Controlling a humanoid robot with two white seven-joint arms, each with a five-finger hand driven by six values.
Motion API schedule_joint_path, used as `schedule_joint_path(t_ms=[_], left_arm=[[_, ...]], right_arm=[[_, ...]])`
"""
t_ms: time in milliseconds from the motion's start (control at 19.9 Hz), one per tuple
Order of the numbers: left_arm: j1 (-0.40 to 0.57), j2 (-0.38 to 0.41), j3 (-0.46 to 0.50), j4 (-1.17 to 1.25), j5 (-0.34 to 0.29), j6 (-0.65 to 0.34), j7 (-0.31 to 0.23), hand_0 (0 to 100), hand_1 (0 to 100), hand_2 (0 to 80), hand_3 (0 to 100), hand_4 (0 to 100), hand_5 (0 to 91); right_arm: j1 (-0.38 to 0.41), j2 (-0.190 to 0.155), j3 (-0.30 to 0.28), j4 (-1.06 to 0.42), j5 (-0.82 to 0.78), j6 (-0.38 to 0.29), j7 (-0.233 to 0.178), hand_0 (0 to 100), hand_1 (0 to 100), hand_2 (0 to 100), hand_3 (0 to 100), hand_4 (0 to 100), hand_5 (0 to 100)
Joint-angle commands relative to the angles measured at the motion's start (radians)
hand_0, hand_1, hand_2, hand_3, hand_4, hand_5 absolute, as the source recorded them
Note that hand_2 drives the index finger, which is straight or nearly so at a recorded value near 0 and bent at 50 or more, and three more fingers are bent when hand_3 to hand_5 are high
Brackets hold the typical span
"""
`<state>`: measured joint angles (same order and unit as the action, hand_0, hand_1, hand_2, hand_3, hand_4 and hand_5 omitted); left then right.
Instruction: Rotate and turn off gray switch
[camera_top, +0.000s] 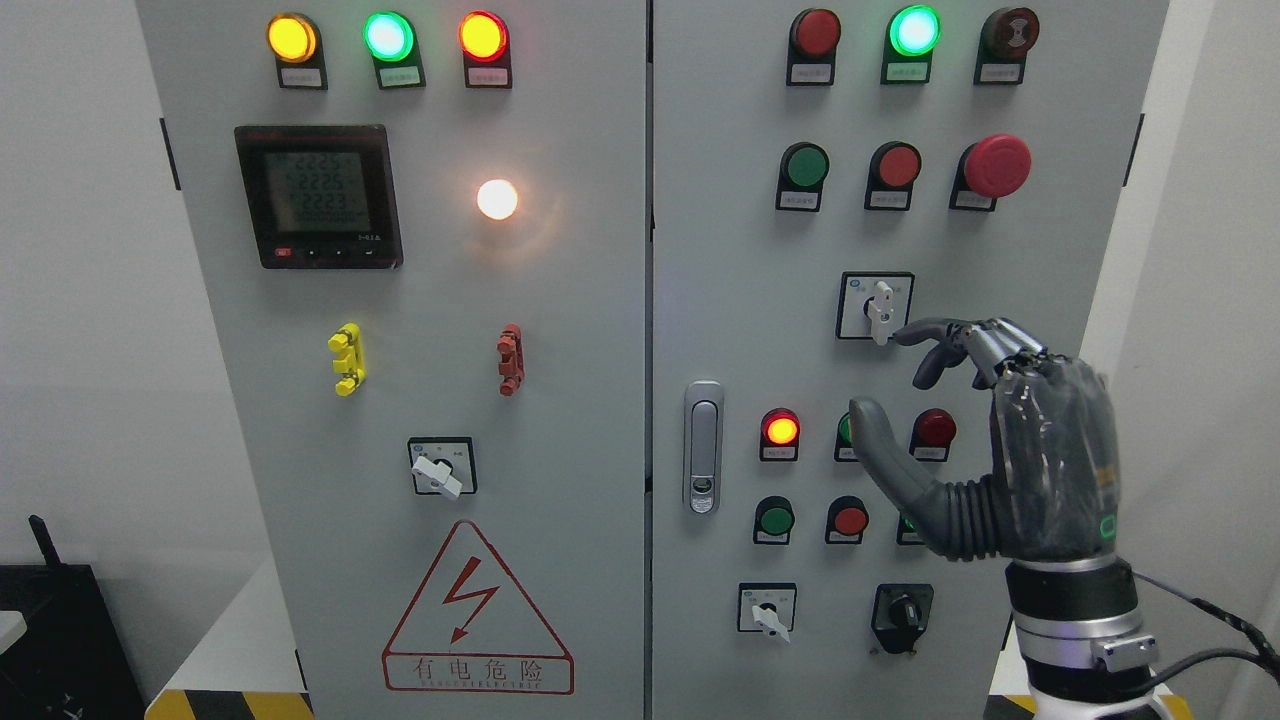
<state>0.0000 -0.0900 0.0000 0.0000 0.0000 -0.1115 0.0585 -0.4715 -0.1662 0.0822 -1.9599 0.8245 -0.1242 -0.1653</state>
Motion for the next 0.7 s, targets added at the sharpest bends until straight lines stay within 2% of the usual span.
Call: schedule_joint_path(t_ms=[0, 50, 201, 652], left_arm=[[-0.009, 0.000, 0.008, -0.025, 0.020, 0.000, 0.000, 12, 39, 0.0, 0, 0, 0.0], [-0.009, 0.000, 0.008, -0.025, 0.020, 0.000, 0.000, 12, 39, 0.0, 0, 0, 0.0], [-0.009, 0.000, 0.008, -0.025, 0.020, 0.000, 0.001, 12, 39, 0.0, 0, 0, 0.0], [-0.009, 0.000, 0.008, -0.025, 0.020, 0.000, 0.000, 12, 39, 0.0, 0, 0, 0.0]], right_arm=[[0.074, -0.113, -0.044, -0.051, -0.016, -0.014, 0.026, 31, 26, 15, 20, 8, 3], [0.082, -0.122, -0.050, -0.051, -0.028, -0.014, 0.029, 31, 26, 12, 17, 5, 0], [0.088, -0.124, -0.061, -0.051, -0.038, -0.015, 0.026, 31, 23, 8, 12, 0, 0], [0.117, -0.113, -0.059, -0.056, -0.038, -0.017, 0.026, 28, 24, 8, 12, 0, 0]])
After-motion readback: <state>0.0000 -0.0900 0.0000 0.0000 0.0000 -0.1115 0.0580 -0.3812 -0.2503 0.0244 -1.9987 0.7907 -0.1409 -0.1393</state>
